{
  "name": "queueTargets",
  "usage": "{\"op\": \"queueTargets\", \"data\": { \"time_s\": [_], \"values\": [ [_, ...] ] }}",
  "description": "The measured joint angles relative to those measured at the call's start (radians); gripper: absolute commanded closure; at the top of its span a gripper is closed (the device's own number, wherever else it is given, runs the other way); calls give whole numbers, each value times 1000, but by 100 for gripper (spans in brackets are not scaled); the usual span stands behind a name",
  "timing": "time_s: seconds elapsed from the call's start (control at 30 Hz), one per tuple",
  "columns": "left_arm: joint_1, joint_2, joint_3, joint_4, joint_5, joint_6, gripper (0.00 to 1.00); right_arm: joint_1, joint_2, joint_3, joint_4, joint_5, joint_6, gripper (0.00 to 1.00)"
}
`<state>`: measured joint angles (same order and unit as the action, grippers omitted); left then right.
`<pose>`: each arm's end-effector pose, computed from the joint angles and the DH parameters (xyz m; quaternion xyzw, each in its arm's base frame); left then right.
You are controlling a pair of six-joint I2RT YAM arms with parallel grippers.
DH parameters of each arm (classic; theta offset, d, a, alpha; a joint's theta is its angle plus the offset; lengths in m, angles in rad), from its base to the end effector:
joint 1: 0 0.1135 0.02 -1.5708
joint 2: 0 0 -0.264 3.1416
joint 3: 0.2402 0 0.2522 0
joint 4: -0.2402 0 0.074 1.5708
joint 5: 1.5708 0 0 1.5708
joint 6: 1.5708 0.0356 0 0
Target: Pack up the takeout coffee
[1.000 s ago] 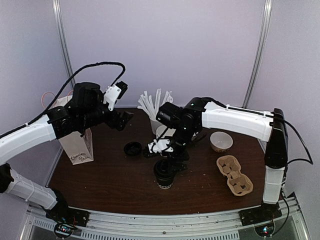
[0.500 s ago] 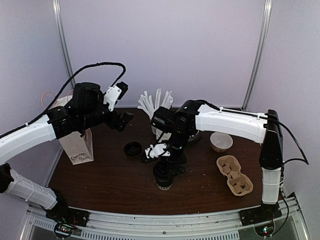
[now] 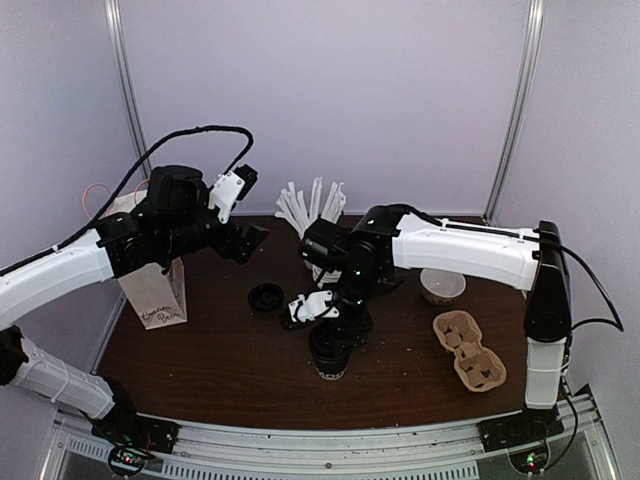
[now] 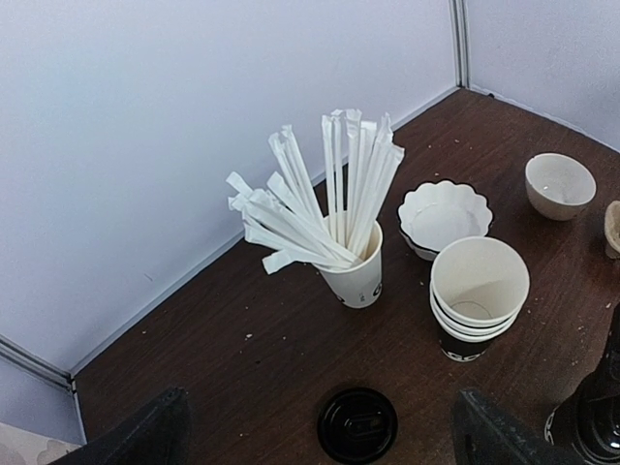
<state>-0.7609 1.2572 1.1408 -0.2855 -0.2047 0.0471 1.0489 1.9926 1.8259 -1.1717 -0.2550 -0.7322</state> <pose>0.2143 -0.1941 0.3532 0.2743 0.7850 -0.1119 0.5440 0.1939 0.3552 0.2673 -0.7752 0.6082 0.1428 0.0936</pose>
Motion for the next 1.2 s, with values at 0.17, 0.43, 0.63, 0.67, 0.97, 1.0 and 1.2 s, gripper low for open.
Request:
{"op": "queueTargets", "data": {
  "time_s": [0.17, 0.43, 0.63, 0.67, 0.97, 1.0, 1.2],
  "values": [
    [0, 10, 0, -2, 0, 0, 3, -13, -59, -49, -2, 18, 11, 24],
    [0, 24, 0, -12, 0, 0, 3, -187, -177, -91, -11, 10, 30, 24],
    [0, 27, 5, -29, 0, 0, 2, -388, -194, -114, -12, 13, 48, 23],
    [0, 27, 6, -30, 1, 0, 2, -411, -194, -114, -12, 14, 53, 23],
    [0, 35, 17, -31, 8, 0, 2, -522, -129, -63, -9, 33, 97, 22],
    [0, 37, 17, -31, 10, 0, 2, -526, -116, -57, -8, 35, 102, 22],
    [0, 43, 28, -43, 20, 0, 2, -529, -58, -44, -10, 50, 121, 18]
  ]
}}
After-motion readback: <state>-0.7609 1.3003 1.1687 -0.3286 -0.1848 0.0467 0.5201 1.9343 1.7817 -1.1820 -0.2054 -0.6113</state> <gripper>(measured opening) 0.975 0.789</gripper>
